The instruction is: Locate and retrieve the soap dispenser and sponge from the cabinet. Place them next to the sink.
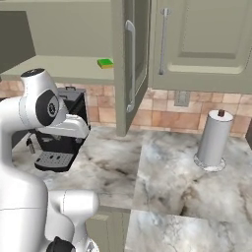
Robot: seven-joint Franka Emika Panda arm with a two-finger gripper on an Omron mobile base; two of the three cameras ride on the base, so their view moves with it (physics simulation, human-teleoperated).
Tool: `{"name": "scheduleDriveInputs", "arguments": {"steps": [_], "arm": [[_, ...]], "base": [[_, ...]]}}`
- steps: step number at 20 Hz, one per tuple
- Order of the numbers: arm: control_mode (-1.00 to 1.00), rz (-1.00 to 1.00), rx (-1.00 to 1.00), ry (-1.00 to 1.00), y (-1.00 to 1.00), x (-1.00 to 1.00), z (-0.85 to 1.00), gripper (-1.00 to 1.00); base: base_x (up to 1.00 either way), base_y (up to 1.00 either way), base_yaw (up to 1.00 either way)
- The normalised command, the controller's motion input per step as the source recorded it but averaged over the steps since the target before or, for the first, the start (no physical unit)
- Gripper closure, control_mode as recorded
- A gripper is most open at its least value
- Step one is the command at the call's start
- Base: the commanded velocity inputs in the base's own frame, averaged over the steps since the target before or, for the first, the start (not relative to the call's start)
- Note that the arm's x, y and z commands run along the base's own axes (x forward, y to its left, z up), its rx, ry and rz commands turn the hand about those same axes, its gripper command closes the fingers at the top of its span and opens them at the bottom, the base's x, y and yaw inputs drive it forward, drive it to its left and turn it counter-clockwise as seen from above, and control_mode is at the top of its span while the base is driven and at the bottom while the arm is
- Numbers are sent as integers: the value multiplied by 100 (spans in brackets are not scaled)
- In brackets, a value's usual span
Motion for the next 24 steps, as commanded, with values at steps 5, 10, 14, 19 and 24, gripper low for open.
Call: {"name": "scheduleDriveInputs", "arguments": {"steps": [5, 10, 14, 19, 24], "arm": [[100, 0, 0, 0, 0, 0, 0, -100], [100, 0, 0, 0, 0, 0, 0, -100], [100, 0, 0, 0, 0, 0, 0, -100], [-100, 0, 0, -2, 2, -1, 1, -100], [-100, 13, -2, -15, 1, -10, 25, -100]], "base": [[9, 7, -4], [0, 0, 0], [0, 0, 0], [0, 0, 0], [0, 0, 0]]}}
